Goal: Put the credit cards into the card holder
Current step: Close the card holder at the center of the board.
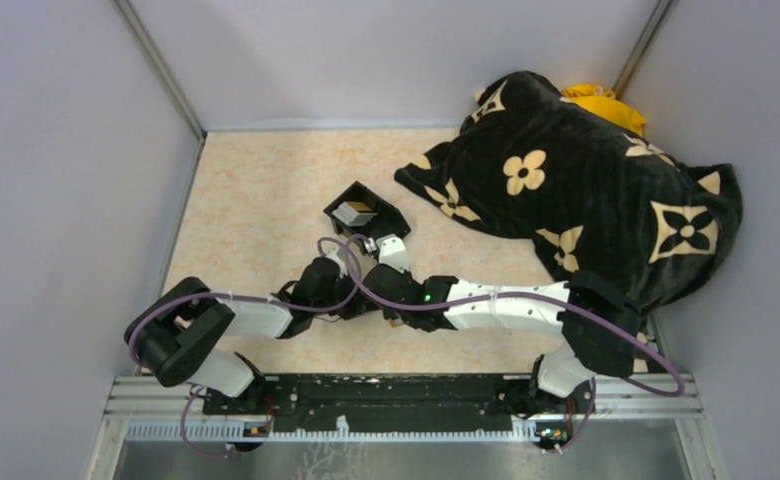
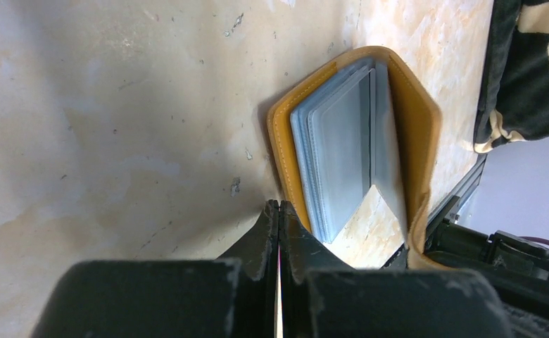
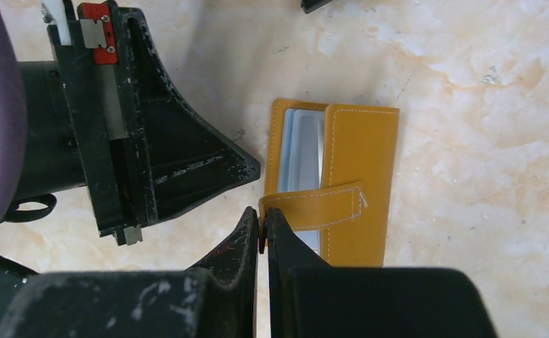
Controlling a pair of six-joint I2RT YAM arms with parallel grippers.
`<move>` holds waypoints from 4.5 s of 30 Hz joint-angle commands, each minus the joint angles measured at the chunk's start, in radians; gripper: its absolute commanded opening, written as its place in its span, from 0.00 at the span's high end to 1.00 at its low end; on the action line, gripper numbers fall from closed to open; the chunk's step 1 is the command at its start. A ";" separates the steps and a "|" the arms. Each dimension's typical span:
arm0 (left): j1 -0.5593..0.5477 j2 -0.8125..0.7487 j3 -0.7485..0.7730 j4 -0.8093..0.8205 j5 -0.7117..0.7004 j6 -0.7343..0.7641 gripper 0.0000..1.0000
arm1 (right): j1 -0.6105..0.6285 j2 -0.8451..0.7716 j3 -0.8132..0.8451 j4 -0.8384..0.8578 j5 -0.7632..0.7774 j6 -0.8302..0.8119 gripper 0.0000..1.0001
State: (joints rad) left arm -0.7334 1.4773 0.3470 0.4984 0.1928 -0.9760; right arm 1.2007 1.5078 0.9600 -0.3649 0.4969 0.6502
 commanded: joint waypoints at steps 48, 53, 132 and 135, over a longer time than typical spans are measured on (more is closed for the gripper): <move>-0.004 -0.305 -0.055 -0.302 -0.153 0.049 1.00 | -0.031 0.136 -0.165 0.461 -0.295 0.174 1.00; -0.003 -0.385 -0.005 -0.369 -0.238 0.101 0.99 | -0.032 0.134 -0.183 0.461 -0.304 0.172 1.00; -0.029 0.109 0.184 -0.348 -0.015 0.100 1.00 | 0.010 -0.194 -0.056 0.193 -0.279 0.021 0.52; -0.029 0.114 0.185 -0.347 -0.013 0.102 1.00 | 0.007 -0.252 -0.041 0.133 -0.190 0.002 0.52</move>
State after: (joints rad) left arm -0.7578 1.5509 0.5392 0.2348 0.2276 -0.8898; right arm 1.1854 1.3788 0.8330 -0.2192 0.1913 0.7143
